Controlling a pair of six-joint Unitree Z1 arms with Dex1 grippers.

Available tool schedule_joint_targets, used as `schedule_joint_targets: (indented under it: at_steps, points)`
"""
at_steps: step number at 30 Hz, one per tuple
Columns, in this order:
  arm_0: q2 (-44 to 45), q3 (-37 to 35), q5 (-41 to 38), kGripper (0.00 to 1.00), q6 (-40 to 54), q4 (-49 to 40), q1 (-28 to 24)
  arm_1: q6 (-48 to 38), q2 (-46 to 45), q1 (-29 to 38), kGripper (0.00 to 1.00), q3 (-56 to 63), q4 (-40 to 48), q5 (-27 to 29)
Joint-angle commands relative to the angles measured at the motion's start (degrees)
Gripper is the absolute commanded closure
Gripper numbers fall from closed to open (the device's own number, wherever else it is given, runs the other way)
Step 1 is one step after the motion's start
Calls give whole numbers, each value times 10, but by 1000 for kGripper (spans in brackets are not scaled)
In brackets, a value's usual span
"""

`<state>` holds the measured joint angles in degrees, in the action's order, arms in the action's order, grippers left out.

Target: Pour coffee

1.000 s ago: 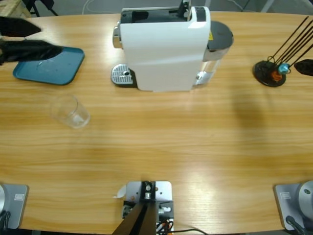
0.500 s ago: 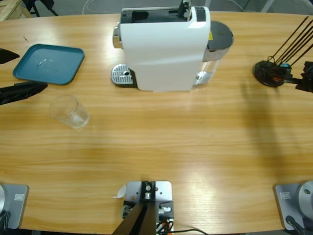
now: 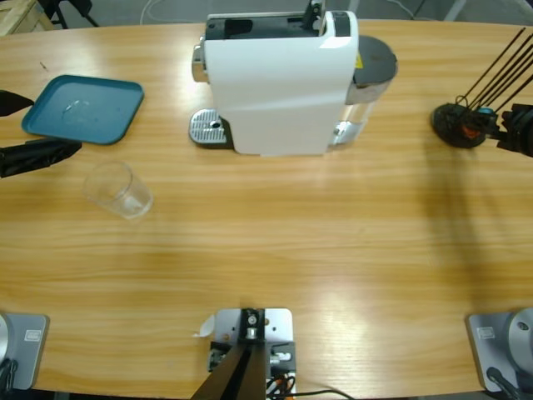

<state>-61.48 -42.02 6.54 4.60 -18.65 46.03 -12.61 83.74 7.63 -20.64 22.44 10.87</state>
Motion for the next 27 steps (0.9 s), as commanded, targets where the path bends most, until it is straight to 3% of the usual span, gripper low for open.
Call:
schedule_joint_targets:
  at_steps: [1, 12, 14, 20, 22, 27]
  points:
    - [-10, 20, 9, 0, -9, 2, 3, 17, 19, -18, 363, 15, 10, -9]
    - [-14, 20, 15, 0, -10, 5, 3, 36, 41, -24, 413, 13, 17, -9]
    - [-14, 20, 15, 0, -10, 5, 3, 38, 43, -24, 476, 16, 26, -10]
    - [-16, 19, 15, 0, -13, 5, 3, 40, 49, -26, 537, 17, 31, -10]
    - [-16, 17, 15, 0, -13, 5, 3, 45, 50, -26, 647, 17, 33, -10]
    - [-14, 12, 16, 0, -37, 12, 3, 54, 50, -26, 662, 18, 34, -4]
